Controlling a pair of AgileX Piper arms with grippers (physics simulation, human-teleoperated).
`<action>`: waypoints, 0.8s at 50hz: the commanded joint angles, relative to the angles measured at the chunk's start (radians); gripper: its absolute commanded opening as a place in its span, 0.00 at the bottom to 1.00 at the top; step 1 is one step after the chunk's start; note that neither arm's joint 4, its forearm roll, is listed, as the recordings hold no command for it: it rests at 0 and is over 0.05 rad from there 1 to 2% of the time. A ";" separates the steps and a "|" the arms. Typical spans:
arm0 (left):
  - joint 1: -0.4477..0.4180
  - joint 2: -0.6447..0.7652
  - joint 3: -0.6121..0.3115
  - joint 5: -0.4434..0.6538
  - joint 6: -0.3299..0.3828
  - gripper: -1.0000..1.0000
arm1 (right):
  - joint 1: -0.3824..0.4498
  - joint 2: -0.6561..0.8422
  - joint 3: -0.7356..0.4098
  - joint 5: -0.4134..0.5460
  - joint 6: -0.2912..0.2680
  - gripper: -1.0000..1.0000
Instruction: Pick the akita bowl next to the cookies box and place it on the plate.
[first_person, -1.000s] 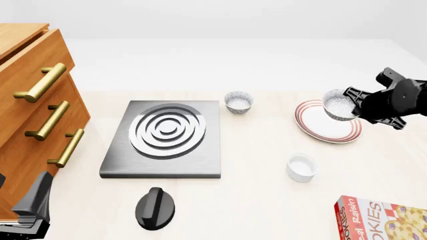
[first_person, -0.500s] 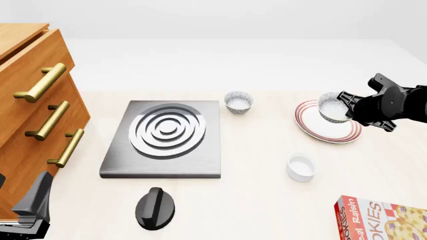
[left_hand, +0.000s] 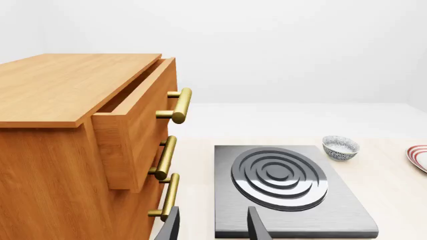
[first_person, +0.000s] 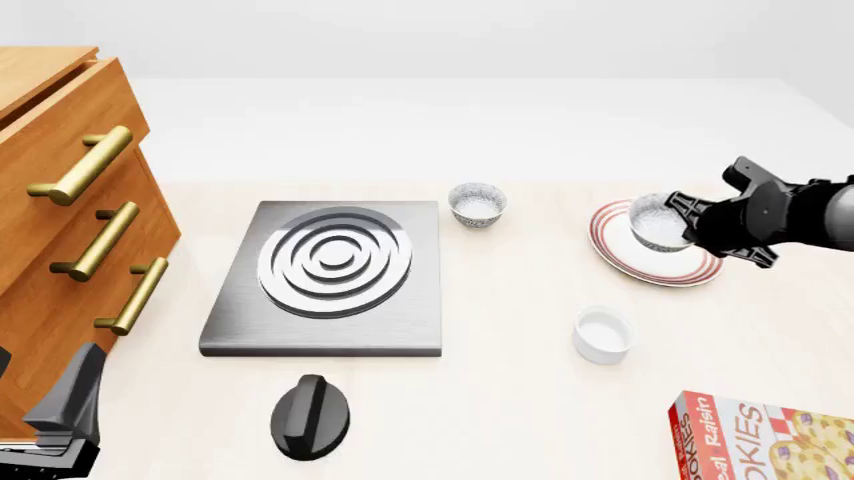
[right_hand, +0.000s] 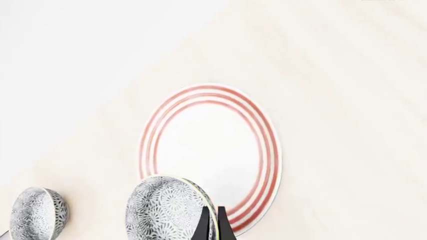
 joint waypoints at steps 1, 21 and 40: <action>0.000 0.000 0.000 0.000 0.000 1.00 | -0.008 0.022 -0.020 -0.008 -0.012 0.00; 0.000 0.000 0.000 0.000 0.000 1.00 | -0.018 0.071 -0.025 -0.036 -0.014 0.00; 0.000 0.000 0.000 0.000 0.000 1.00 | -0.026 0.114 -0.065 -0.042 -0.025 0.00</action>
